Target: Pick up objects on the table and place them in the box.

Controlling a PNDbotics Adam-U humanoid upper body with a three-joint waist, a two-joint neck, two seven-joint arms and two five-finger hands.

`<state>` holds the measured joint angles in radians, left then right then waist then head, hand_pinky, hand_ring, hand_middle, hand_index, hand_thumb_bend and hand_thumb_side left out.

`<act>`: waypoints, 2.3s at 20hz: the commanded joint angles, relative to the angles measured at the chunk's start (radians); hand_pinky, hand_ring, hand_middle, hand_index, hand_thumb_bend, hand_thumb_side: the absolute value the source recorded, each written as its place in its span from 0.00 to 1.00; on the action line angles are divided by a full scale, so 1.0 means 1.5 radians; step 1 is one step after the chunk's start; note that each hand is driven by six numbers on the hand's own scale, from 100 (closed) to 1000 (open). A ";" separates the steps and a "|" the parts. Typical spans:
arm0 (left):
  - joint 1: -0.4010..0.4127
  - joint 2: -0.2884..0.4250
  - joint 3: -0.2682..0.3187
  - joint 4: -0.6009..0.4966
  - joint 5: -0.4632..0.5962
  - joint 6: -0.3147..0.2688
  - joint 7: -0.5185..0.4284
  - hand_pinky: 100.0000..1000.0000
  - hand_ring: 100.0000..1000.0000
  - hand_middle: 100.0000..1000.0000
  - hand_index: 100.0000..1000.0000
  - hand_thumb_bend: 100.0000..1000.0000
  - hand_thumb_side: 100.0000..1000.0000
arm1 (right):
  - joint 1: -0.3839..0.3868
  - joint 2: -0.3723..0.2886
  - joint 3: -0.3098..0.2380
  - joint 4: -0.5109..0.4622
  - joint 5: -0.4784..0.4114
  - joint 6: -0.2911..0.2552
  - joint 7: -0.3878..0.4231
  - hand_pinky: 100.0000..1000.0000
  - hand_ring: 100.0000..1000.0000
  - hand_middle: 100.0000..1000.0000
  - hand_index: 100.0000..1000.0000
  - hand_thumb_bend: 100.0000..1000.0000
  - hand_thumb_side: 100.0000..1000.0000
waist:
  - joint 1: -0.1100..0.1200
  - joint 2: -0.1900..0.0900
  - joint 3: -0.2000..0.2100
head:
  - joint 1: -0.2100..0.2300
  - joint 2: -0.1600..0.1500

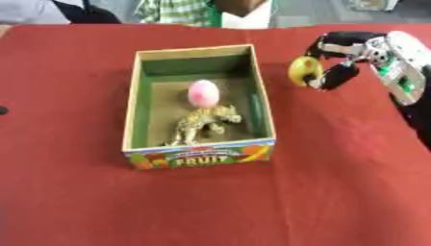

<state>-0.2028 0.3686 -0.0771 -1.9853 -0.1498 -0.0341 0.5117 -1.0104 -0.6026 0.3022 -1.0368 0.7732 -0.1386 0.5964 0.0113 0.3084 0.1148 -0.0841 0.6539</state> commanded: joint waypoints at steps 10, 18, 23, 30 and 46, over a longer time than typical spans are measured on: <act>-0.004 0.008 0.005 -0.010 -0.002 -0.001 -0.003 0.43 0.61 0.64 0.67 0.00 0.79 | -0.034 -0.022 0.007 -0.093 -0.050 0.018 -0.034 0.73 0.76 0.50 0.66 0.00 0.15 | 0.000 -0.015 -0.002 | 0.002 -0.002; -0.005 0.009 0.004 -0.010 -0.001 -0.001 -0.003 0.43 0.61 0.64 0.67 0.00 0.79 | -0.061 -0.023 0.025 -0.236 -0.125 0.041 -0.023 0.72 0.75 0.49 0.65 0.00 0.21 | 0.002 -0.014 -0.002 | 0.006 0.001; -0.007 0.008 0.002 -0.010 0.000 -0.002 -0.005 0.43 0.61 0.64 0.67 0.00 0.79 | -0.070 -0.008 0.048 -0.294 -0.154 0.050 -0.004 0.72 0.75 0.49 0.65 0.00 0.23 | 0.002 -0.012 0.000 | 0.001 0.003; -0.010 0.005 0.001 -0.010 0.001 -0.003 -0.006 0.43 0.61 0.64 0.67 0.00 0.79 | -0.081 0.043 0.067 -0.284 -0.155 0.064 0.029 0.72 0.75 0.49 0.64 0.00 0.24 | 0.006 -0.005 0.006 | -0.012 -0.002; -0.013 0.002 0.000 -0.010 0.003 -0.005 -0.007 0.43 0.61 0.64 0.67 0.00 0.79 | -0.082 0.103 0.099 -0.181 -0.102 0.045 0.069 0.73 0.75 0.50 0.66 0.00 0.33 | 0.008 0.003 0.010 | -0.022 -0.014</act>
<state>-0.2115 0.3602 -0.0800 -1.9853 -0.1495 -0.0403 0.5029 -1.1085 -0.4431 0.4566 -1.3086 0.6084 -0.0680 0.6954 0.0224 0.3321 0.1288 -0.1150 0.6464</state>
